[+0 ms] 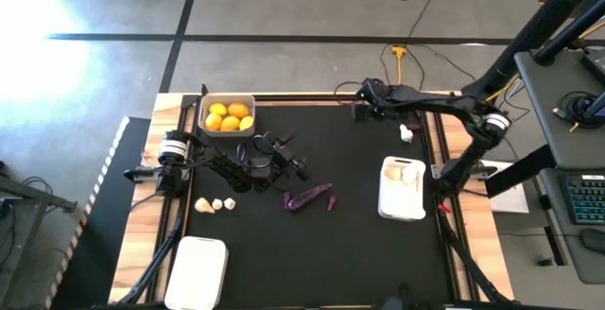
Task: Sort produce into baskets
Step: Put the top right garlic into the middle right white bin
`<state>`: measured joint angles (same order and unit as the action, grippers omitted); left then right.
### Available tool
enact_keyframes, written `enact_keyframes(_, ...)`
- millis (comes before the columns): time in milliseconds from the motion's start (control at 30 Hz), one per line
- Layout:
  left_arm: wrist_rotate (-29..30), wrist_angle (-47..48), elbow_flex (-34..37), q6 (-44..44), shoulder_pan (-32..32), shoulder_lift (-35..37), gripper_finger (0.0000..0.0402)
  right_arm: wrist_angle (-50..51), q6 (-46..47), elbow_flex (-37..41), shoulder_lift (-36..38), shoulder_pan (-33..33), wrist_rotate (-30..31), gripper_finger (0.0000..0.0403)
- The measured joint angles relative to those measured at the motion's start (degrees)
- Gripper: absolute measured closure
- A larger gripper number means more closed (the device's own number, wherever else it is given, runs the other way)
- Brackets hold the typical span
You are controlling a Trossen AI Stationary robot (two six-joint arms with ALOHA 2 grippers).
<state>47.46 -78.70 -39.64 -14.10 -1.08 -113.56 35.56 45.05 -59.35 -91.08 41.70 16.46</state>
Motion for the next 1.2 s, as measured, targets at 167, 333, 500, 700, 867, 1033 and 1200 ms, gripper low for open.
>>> enact_keyframes(167, -0.02, 0.46, 0.00, 0.01, 0.07, 0.00, 0.0119, -0.77, -0.16, -1.00, -6.33, 3.69, 1.65, 0.0114)
enact_keyframes(333, -0.01, 0.50, 0.00, -0.32, 0.07, 0.00, 0.0119, -2.11, -1.43, -2.50, -10.17, 5.13, 3.36, 0.0135)
enact_keyframes(500, 0.02, 1.33, 0.00, -0.42, 0.07, 0.00, 0.0119, -4.61, -2.33, -3.79, -12.04, 5.69, 7.36, 0.0163)
enact_keyframes(700, 0.02, 1.98, 0.00, -0.42, 0.17, 0.00, 0.0119, -4.59, -2.75, -4.96, -12.19, 6.20, 8.83, 0.0210)
enact_keyframes(867, 0.12, 3.20, 0.00, -2.81, 0.17, 0.00, 0.0119, -3.70, -3.95, -4.64, -12.19, 5.99, 8.62, 0.0267)
enact_keyframes(1033, 3.34, 3.17, 0.00, -4.85, -0.19, 0.12, 0.0119, -1.17, -5.14, -4.59, -11.95, 5.06, 8.62, 0.0330)
enact_keyframes(1200, 3.67, 3.04, 0.00, -4.75, -0.22, 0.26, 0.0119, 1.66, -6.07, -5.46, -10.04, 3.72, 7.58, 0.0347)
